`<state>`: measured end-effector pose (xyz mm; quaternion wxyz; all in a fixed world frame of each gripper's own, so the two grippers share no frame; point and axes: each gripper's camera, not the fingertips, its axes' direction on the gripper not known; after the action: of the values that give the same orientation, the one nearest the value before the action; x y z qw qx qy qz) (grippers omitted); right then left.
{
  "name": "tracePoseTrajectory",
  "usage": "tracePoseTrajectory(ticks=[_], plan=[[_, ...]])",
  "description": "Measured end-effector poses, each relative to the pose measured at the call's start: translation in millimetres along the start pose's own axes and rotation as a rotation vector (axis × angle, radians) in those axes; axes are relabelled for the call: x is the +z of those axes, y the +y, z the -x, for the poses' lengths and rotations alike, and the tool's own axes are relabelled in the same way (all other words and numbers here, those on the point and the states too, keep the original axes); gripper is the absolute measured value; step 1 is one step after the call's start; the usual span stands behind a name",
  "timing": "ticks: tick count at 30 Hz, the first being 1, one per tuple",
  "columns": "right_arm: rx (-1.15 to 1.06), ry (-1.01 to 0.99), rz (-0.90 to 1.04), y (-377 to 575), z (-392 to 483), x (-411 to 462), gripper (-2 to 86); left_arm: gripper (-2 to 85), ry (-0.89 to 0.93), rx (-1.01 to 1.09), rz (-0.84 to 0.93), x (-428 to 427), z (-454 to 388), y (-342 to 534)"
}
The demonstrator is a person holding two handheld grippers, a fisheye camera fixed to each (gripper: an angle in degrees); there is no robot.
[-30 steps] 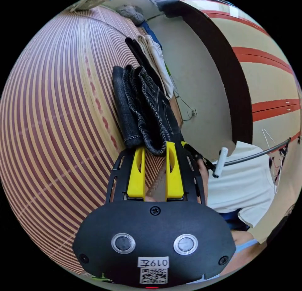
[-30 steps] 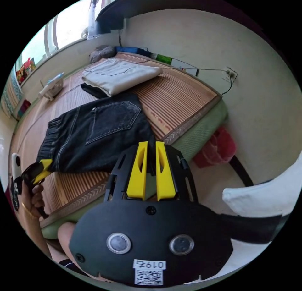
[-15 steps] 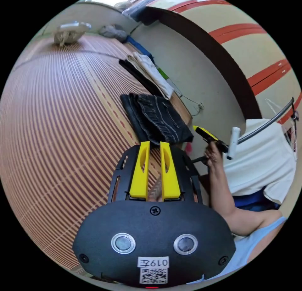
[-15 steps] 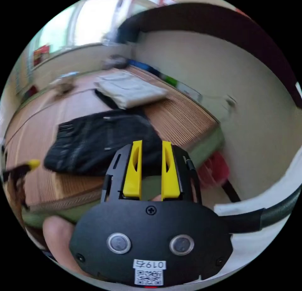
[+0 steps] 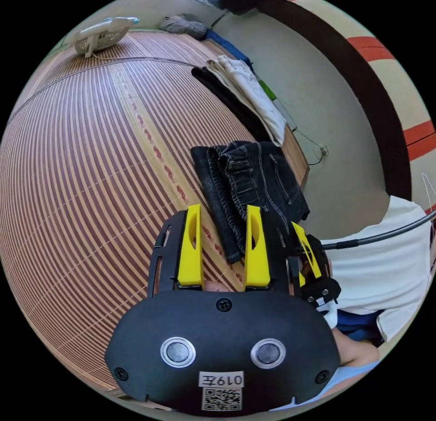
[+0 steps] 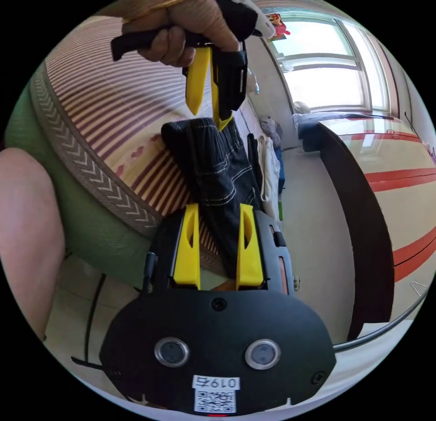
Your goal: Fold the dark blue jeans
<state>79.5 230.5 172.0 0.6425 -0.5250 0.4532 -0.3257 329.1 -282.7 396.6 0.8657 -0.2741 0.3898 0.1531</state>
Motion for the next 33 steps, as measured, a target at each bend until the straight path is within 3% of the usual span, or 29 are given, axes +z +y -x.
tracePoseTrajectory(ticks=[4, 9, 22, 25, 33], plan=[[-0.033, 0.055, 0.023, 2, 21, 14, 6.6, 9.4, -0.022, 0.057, 0.008, 8, -16, -9], [0.113, 0.059, 0.190, 24, 9, 37, 5.0, 7.4, 0.025, 0.131, 0.077, 34, -46, -16], [0.375, 0.140, 0.581, 96, -91, 183, 3.3, 4.2, 0.121, 0.192, 0.145, 124, -123, -91], [0.372, 0.222, 0.590, 92, -108, 207, 3.1, 3.6, 0.095, 0.205, 0.140, 131, -132, -107], [0.524, 0.177, 0.614, 97, -168, 258, 3.4, 3.2, 0.050, 0.217, 0.127, 140, -149, -137]])
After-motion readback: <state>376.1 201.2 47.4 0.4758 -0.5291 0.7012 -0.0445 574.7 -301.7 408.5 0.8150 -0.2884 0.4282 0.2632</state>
